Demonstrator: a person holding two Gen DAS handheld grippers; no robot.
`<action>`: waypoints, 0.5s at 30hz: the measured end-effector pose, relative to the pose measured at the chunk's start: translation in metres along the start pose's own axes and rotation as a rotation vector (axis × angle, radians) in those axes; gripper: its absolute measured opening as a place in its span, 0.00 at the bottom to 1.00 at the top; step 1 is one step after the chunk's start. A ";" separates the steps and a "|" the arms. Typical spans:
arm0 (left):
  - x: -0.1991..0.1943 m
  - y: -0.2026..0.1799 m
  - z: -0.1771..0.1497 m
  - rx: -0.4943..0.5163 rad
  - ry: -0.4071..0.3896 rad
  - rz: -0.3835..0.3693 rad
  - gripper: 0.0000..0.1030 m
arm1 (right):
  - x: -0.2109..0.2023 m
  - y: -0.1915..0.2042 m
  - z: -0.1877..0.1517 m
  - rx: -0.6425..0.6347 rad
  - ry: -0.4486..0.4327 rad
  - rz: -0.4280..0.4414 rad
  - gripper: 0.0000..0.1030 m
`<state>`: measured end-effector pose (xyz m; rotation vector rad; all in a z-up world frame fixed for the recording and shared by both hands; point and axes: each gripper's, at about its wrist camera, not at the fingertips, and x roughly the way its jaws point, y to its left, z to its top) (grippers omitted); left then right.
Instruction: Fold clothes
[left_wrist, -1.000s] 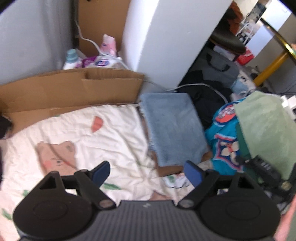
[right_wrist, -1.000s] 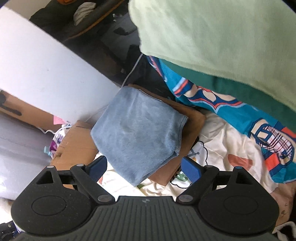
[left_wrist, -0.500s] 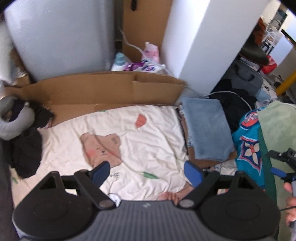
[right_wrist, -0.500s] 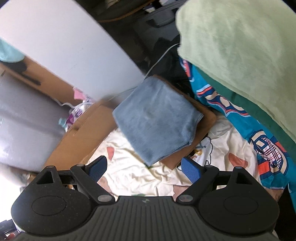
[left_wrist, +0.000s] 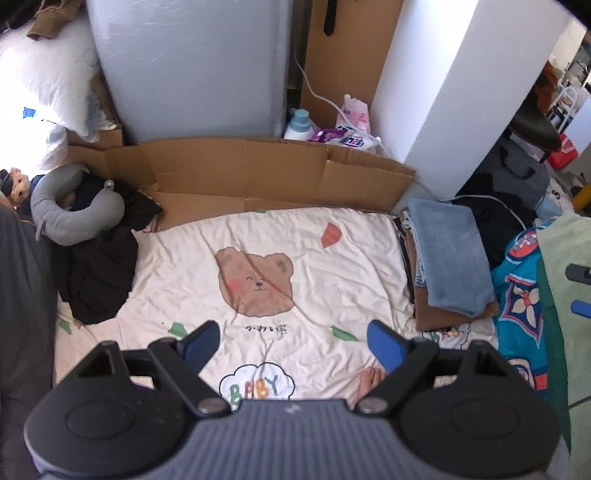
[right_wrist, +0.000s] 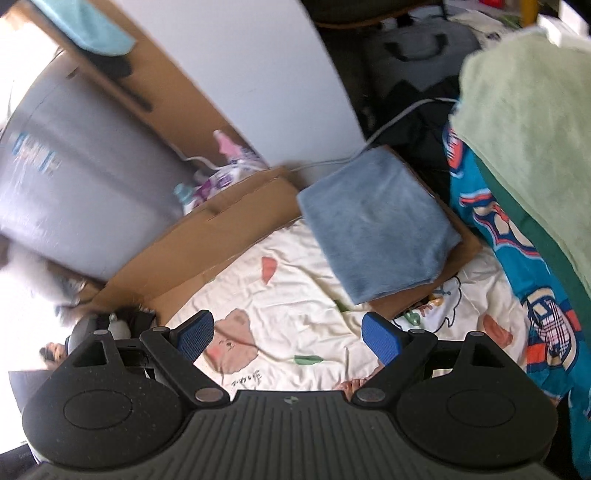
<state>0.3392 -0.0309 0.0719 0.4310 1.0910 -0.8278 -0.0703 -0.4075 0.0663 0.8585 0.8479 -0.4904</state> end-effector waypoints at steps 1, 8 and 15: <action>-0.004 0.002 -0.002 -0.001 -0.006 0.000 0.86 | -0.004 0.007 -0.001 -0.015 0.000 0.004 0.89; -0.020 0.019 -0.016 -0.033 -0.037 0.043 0.86 | -0.015 0.054 -0.015 -0.119 0.019 0.051 0.89; -0.014 0.030 -0.034 -0.080 -0.042 0.071 0.86 | 0.002 0.079 -0.035 -0.249 0.033 0.039 0.89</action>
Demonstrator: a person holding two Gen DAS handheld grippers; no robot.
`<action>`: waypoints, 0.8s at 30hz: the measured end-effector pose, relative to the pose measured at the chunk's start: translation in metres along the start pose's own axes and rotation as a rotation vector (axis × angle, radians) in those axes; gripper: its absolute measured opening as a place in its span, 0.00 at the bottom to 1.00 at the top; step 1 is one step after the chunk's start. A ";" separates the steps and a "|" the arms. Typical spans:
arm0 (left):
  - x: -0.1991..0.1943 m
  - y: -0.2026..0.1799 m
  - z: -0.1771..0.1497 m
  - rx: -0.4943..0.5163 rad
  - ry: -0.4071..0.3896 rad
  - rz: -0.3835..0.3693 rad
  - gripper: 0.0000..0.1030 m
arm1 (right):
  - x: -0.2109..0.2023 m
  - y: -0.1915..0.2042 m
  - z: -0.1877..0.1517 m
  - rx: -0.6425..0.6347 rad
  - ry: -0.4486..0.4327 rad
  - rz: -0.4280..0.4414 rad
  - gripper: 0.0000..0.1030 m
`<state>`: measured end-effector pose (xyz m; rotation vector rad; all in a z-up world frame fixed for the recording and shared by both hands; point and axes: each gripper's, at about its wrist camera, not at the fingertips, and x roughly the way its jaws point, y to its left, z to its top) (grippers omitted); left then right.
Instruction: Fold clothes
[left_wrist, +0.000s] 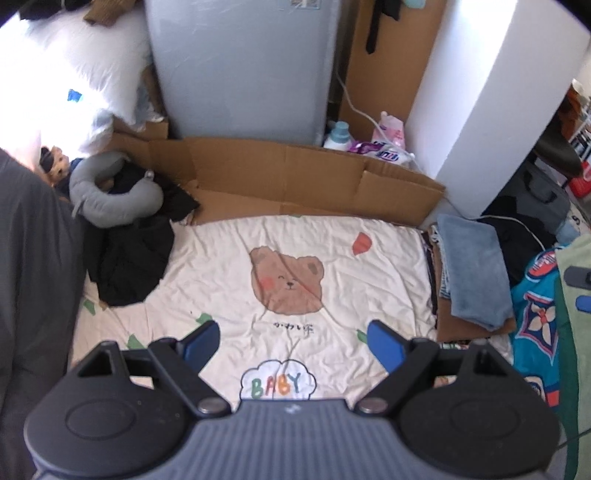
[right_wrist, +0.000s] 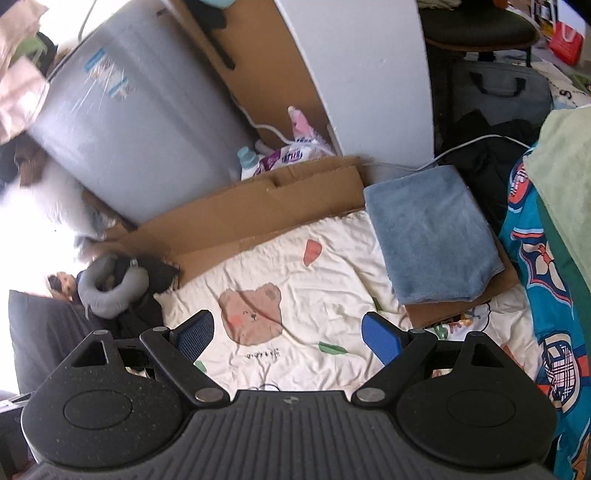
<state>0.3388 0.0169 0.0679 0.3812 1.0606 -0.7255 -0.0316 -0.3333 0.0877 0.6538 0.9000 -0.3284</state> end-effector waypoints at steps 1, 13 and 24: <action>0.003 0.001 -0.004 -0.002 0.000 0.007 0.86 | 0.003 0.002 -0.003 -0.013 0.004 -0.003 0.89; 0.026 0.003 -0.046 -0.081 -0.021 0.063 0.86 | 0.036 0.025 -0.044 -0.177 0.059 -0.011 0.89; 0.038 0.004 -0.080 -0.201 -0.009 0.112 0.86 | 0.058 0.034 -0.064 -0.314 0.118 0.000 0.89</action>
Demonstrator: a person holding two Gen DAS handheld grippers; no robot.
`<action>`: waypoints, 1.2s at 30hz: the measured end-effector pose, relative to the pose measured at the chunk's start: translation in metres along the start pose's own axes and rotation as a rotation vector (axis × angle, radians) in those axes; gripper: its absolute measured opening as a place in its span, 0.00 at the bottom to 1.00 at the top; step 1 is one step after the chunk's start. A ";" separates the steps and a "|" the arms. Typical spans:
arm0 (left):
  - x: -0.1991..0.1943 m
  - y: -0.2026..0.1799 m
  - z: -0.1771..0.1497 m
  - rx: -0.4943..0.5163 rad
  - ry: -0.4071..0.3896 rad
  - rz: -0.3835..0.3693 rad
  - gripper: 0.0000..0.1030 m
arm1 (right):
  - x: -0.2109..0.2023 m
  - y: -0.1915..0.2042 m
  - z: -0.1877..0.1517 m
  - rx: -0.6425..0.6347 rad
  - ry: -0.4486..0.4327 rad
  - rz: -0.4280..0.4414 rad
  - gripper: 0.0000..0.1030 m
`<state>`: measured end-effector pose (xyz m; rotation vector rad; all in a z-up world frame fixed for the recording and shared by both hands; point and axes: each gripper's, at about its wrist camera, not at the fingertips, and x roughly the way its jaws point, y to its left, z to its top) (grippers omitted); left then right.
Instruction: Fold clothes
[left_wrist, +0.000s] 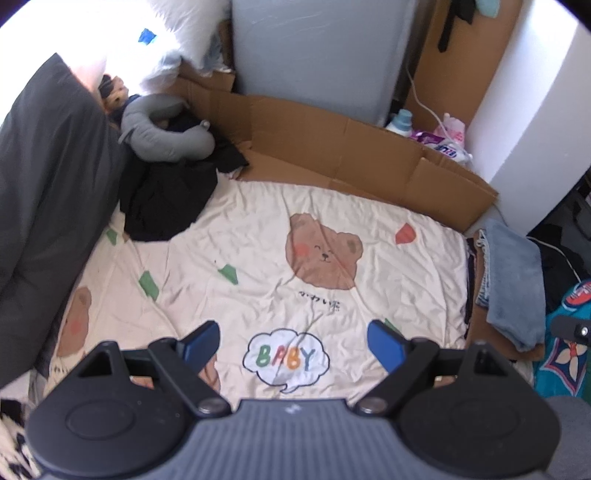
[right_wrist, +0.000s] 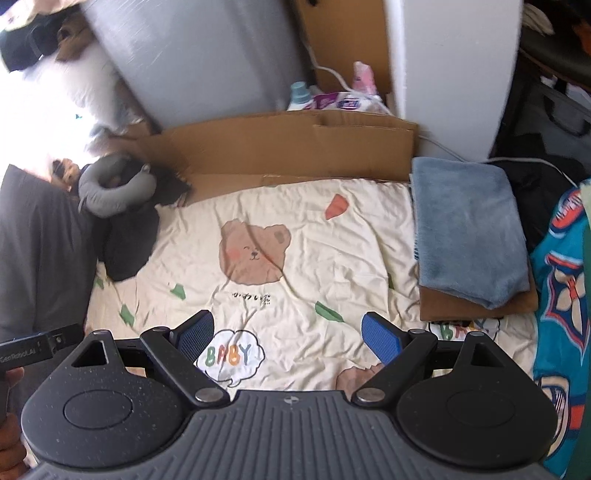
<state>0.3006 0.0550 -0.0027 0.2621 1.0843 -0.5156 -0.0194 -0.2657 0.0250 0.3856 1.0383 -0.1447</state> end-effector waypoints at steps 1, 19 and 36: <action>0.001 -0.001 -0.003 -0.003 0.004 0.002 0.86 | 0.001 0.002 0.000 -0.017 0.003 0.004 0.89; 0.000 -0.003 -0.031 -0.060 0.027 0.095 0.86 | 0.021 0.010 -0.007 -0.181 0.099 0.023 0.89; 0.001 -0.009 -0.042 -0.081 0.069 0.085 0.86 | 0.018 0.009 -0.018 -0.220 0.107 -0.009 0.89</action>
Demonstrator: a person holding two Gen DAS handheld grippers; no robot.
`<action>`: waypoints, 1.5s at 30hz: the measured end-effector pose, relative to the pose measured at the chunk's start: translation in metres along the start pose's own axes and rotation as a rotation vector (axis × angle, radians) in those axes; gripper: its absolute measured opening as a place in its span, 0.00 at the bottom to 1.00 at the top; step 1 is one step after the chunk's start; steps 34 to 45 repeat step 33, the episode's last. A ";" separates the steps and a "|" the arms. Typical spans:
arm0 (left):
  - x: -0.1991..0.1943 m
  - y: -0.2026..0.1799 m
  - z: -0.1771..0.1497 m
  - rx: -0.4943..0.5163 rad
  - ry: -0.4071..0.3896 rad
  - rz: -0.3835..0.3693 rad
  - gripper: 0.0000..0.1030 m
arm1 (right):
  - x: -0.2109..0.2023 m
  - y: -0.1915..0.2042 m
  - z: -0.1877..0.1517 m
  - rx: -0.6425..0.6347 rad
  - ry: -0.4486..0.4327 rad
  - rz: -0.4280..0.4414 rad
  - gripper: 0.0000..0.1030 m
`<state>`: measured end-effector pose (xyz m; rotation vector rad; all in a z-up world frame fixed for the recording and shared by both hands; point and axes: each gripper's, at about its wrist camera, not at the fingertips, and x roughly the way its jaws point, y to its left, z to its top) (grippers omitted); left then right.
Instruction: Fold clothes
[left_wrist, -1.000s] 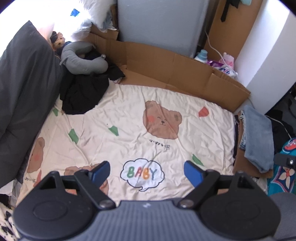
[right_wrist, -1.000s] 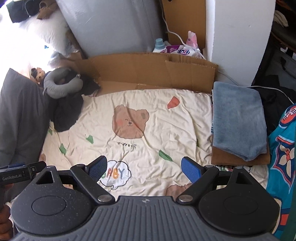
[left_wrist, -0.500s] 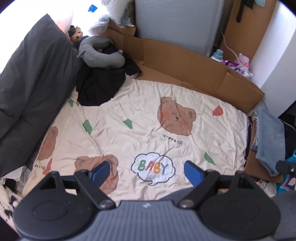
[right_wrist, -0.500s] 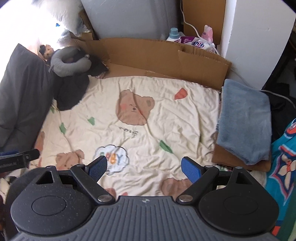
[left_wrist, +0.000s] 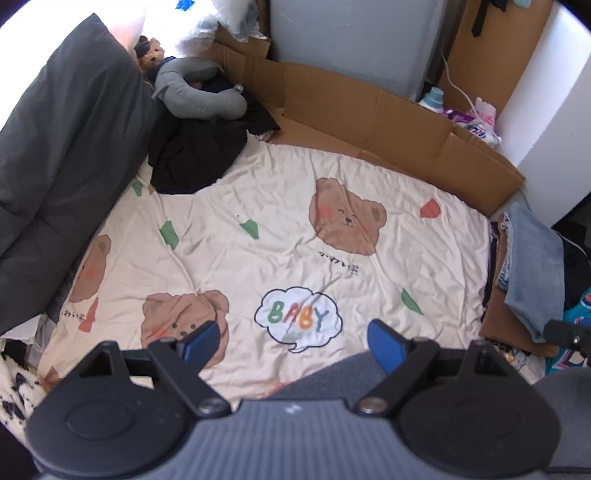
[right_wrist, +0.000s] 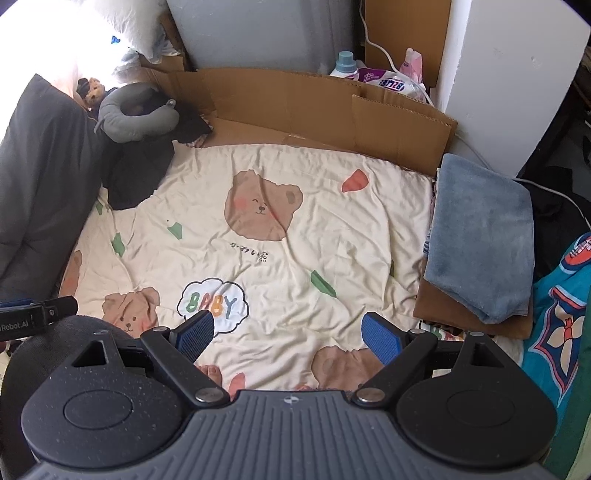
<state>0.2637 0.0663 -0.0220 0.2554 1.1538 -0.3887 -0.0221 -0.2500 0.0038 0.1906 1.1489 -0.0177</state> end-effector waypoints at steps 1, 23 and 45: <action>0.001 -0.001 0.000 -0.001 0.003 0.001 0.86 | 0.001 0.002 0.000 -0.008 0.002 -0.002 0.89; 0.003 -0.002 -0.001 0.008 -0.001 -0.007 0.85 | 0.008 0.002 0.005 -0.012 0.018 0.033 0.89; 0.004 0.000 0.000 0.008 -0.003 -0.004 0.85 | 0.008 0.003 0.005 -0.009 0.014 0.028 0.89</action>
